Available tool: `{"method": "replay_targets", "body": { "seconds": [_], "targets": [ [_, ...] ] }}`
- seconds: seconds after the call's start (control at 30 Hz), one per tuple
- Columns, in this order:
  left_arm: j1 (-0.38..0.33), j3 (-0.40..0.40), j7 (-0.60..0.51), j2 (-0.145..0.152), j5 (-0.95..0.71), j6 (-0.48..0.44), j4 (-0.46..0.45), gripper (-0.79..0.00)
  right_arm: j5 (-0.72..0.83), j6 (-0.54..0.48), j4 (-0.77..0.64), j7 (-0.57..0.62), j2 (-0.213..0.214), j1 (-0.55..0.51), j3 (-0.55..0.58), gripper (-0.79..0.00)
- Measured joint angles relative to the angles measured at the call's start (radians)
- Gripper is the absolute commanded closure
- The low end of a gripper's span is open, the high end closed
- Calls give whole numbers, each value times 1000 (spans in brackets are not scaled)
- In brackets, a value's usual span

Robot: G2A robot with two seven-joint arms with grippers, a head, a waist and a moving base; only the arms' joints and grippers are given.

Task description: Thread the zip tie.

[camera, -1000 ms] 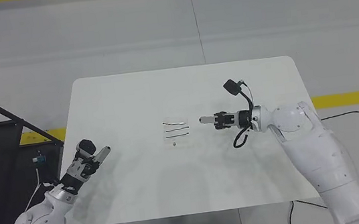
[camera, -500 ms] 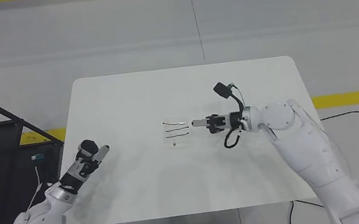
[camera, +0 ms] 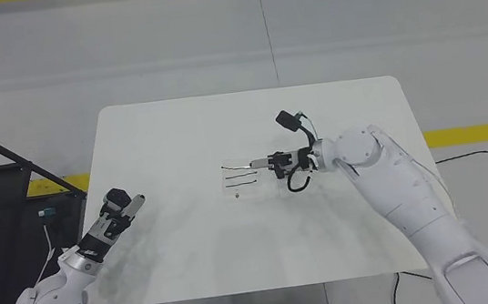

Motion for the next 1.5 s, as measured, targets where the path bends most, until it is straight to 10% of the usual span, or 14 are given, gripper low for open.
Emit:
{"method": "replay_targets", "body": {
  "seconds": [0.57, 1.5],
  "targets": [
    [0, 0, 0, 0, 0, 0, 0, -785, -13, -5, 84, 9, -35, 48, -50, -311],
    [0, 0, 0, 0, 0, 0, 0, -785, -13, -29, 177, 34, -81, 99, -91, -151]
  ]
}}
